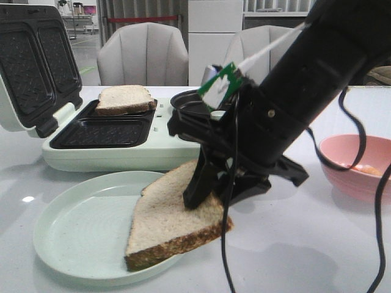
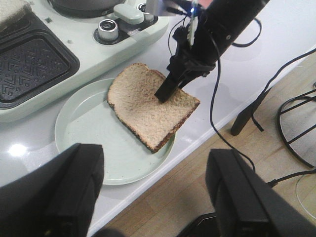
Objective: Make breakfast with bread and shrimp
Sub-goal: 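Grasp the second bread slice with the right gripper and lift it, then lower the bread slice with the right gripper onto the near waffle plate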
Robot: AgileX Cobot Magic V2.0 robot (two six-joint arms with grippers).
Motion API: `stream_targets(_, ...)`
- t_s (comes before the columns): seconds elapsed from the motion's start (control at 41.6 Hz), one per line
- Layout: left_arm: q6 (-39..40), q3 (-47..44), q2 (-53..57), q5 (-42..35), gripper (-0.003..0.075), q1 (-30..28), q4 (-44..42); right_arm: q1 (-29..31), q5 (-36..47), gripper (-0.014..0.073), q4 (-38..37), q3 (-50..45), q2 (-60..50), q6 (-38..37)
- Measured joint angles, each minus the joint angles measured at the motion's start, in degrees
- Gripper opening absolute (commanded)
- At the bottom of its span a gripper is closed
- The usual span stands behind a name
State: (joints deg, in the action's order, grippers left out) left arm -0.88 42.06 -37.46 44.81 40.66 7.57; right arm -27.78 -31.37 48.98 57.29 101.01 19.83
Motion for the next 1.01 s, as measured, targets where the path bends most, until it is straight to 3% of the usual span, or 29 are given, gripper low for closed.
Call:
stream_targets(0.529,0.00,0.00,0.00,0.00,0.0498,0.00,0.09,0.00,0.63,0.0092,0.23,4.27,-12.98,0.00)
stream_targets(0.722,0.00,0.00,0.00,0.00,0.0498,0.00,0.09,0.00,1.92,0.0092,2.55,12.73,-7.50,0.00)
stream_targets(1.01,0.00,0.00,0.00,0.00,0.0498,0.00,0.09,-0.89,1.92,0.0092,7.50,30.61,9.79,0.07)
